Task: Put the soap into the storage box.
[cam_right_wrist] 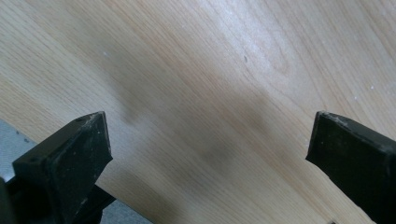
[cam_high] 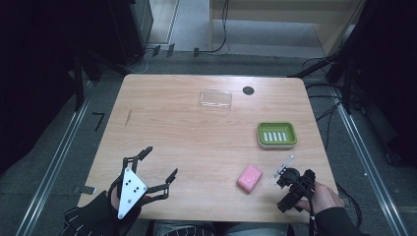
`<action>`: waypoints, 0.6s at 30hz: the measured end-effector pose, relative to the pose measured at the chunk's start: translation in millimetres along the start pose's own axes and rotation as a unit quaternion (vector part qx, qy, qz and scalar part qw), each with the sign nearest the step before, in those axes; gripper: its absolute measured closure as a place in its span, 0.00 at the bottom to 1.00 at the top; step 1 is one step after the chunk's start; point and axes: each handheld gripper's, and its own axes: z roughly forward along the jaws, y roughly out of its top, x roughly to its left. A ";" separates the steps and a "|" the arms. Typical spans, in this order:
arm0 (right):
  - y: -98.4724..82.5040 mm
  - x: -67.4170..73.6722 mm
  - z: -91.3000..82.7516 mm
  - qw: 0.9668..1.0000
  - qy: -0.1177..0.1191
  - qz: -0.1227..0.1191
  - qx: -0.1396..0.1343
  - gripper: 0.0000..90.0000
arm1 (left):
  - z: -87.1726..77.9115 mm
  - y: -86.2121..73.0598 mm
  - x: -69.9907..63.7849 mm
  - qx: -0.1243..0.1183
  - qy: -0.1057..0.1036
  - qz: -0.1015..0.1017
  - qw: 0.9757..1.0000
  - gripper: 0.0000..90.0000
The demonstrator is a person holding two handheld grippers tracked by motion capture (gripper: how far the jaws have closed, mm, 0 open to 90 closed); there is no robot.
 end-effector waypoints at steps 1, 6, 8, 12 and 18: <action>0.3 0.4 -0.4 1.000 0.002 -0.001 0.002 0.00 | -0.5 0.4 -0.1 0.000 0.001 0.000 1.000 0.15; 0.9 2.8 -1.5 1.000 0.003 -0.008 -0.004 0.00 | 0.1 0.6 -0.8 0.000 0.000 0.003 1.000 0.15; 1.2 4.2 -2.7 1.000 0.004 -0.008 -0.006 0.00 | 0.6 0.9 -1.0 -0.002 0.001 0.000 1.000 0.15; 1.4 5.8 -3.7 1.000 0.008 -0.012 -0.006 0.00 | 1.5 0.9 -1.7 -0.001 -0.005 0.005 1.000 0.15; 6.2 10.0 -6.4 1.000 0.007 -0.025 -0.012 0.00 | 1.2 0.6 -0.4 -0.001 0.000 -0.001 1.000 0.15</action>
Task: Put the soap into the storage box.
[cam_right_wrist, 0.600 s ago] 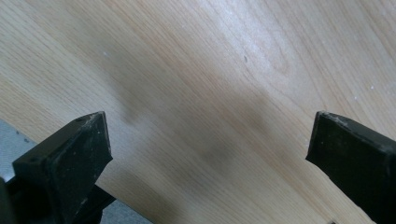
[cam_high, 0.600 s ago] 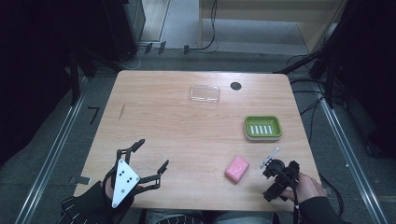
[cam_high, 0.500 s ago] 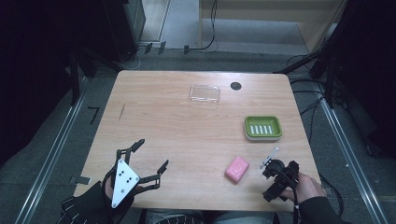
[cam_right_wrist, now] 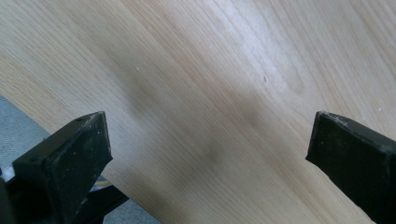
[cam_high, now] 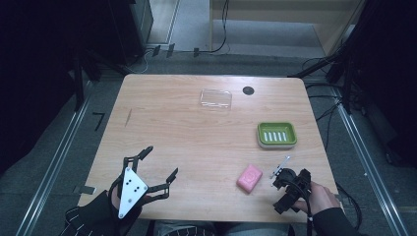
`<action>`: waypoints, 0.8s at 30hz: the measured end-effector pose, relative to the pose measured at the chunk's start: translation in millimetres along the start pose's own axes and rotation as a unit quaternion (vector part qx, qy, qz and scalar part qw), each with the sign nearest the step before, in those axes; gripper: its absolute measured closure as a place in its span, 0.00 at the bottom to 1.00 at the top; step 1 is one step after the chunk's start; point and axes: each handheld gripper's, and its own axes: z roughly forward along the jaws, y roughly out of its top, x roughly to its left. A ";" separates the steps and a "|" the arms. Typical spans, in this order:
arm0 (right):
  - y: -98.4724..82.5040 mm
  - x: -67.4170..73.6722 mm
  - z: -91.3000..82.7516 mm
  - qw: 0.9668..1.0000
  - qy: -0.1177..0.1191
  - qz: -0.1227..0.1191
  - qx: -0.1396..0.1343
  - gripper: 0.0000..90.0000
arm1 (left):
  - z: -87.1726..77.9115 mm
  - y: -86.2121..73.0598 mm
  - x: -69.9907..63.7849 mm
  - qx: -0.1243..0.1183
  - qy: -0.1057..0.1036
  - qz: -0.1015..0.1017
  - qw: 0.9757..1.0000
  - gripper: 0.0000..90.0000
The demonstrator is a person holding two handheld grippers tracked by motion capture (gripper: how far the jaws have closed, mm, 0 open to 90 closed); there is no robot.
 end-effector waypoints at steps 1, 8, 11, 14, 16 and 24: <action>2.5 2.0 -0.7 1.000 -0.001 -0.005 -0.001 0.00 | 0.2 0.0 0.1 0.001 0.002 0.000 1.000 0.15; 10.3 5.9 -3.9 1.000 -0.003 -0.015 -0.004 0.00 | 0.4 0.1 -0.5 0.001 -0.002 0.002 1.000 0.15; 13.4 7.7 -5.1 1.000 -0.004 -0.015 -0.007 0.00 | 0.5 0.1 -0.6 0.001 -0.002 0.003 1.000 0.15; 21.4 11.0 -8.8 1.000 -0.001 -0.024 -0.013 0.00 | 0.5 0.1 -0.7 0.001 -0.003 0.003 1.000 0.15; 23.6 12.3 -9.6 1.000 -0.003 -0.026 -0.015 0.00 | 0.5 0.1 -0.7 0.001 -0.004 0.004 1.000 0.15; 38.5 17.4 -14.8 0.999 -0.005 -0.039 -0.020 0.00 | 0.5 0.0 -1.0 0.002 -0.006 0.005 1.000 0.15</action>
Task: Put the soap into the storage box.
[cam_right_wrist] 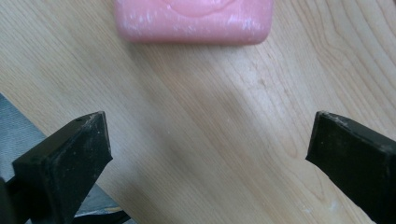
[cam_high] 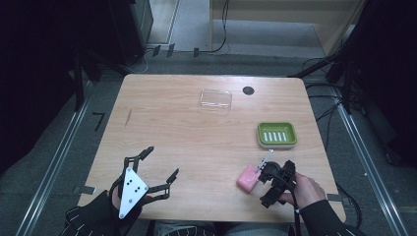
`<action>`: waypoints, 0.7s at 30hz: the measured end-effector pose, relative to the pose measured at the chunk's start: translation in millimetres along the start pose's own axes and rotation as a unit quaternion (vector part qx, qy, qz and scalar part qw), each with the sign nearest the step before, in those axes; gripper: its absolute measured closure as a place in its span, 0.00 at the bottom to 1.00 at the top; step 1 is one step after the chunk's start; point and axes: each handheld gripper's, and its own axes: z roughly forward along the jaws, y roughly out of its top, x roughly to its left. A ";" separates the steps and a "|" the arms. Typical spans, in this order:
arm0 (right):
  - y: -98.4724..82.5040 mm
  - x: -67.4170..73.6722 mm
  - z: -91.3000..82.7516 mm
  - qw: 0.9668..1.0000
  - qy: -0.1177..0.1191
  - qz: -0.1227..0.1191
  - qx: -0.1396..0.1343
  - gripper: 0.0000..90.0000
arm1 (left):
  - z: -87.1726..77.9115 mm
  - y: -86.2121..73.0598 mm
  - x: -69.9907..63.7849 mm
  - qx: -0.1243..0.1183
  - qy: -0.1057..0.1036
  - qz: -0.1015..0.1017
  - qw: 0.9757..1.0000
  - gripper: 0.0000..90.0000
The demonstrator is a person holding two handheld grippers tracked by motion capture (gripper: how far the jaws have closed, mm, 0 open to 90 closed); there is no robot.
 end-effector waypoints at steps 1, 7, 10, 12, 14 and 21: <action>3.1 1.1 -0.9 1.000 0.001 -0.004 -0.005 0.00 | -0.1 0.1 0.1 0.000 0.001 0.000 1.000 0.15; 12.6 3.0 -4.3 1.000 0.002 -0.018 -0.010 0.00 | 0.4 0.0 -0.4 -0.001 0.000 -0.001 1.000 0.15; 18.3 4.9 -6.4 1.000 0.002 -0.020 -0.017 0.00 | -0.1 0.0 0.1 0.000 0.000 0.000 1.000 0.15; 22.2 6.0 -7.2 1.000 0.003 -0.023 -0.020 0.00 | -0.3 0.0 0.4 0.000 0.001 0.000 1.000 0.15; 26.1 6.8 -8.0 0.999 0.003 -0.030 -0.019 0.00 | -0.3 -0.1 0.4 -0.001 0.001 -0.001 1.000 0.15; 39.3 9.8 -9.0 0.999 0.007 -0.036 -0.023 0.00 | 0.2 -0.1 0.3 0.000 -0.001 -0.001 1.000 0.15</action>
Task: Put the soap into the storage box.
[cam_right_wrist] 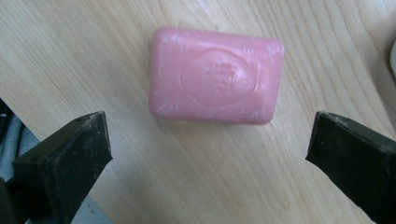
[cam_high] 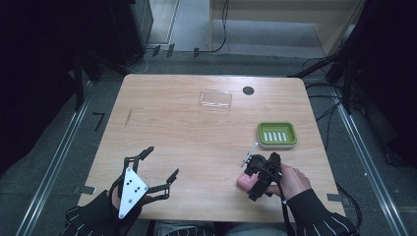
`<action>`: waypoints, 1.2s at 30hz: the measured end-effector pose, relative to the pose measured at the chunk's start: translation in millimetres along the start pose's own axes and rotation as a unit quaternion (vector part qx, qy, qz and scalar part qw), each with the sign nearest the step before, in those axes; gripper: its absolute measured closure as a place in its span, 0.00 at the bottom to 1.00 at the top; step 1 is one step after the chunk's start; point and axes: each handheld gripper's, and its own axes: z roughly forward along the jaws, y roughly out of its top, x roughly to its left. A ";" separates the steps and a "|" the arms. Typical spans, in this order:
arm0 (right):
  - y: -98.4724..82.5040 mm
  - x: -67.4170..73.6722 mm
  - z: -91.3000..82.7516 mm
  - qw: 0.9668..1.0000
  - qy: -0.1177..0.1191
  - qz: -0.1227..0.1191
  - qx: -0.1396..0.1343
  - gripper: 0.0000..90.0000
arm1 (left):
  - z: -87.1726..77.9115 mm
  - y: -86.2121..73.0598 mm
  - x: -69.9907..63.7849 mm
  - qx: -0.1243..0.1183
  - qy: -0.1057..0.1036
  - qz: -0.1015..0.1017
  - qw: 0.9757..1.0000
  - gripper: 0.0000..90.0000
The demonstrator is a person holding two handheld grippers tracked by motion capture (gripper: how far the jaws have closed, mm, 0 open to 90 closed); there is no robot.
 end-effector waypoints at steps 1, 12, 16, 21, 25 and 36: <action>0.8 -0.4 0.1 1.000 0.001 -0.004 -0.001 0.00 | 0.2 0.1 -0.3 0.000 -0.001 0.000 1.000 0.15; 16.0 -2.3 8.2 1.000 0.014 -0.007 0.011 0.00 | -0.3 -0.1 0.2 -0.001 0.000 0.000 1.000 0.15; 20.4 -5.8 14.9 1.000 0.018 -0.008 0.020 0.00 | -0.3 -0.1 0.1 -0.001 0.000 0.000 1.000 0.15; 24.5 -10.7 24.5 0.999 0.025 -0.003 0.037 0.00 | -0.3 -0.1 0.1 -0.001 0.000 0.000 1.000 0.15; 27.7 -15.2 32.4 0.998 0.034 0.002 0.049 0.00 | -0.5 0.0 0.4 0.000 0.000 0.000 1.000 0.15; 35.8 -18.6 49.6 0.997 0.037 -0.003 0.073 0.00 | -0.2 -0.2 0.2 -0.001 0.000 0.000 1.000 0.15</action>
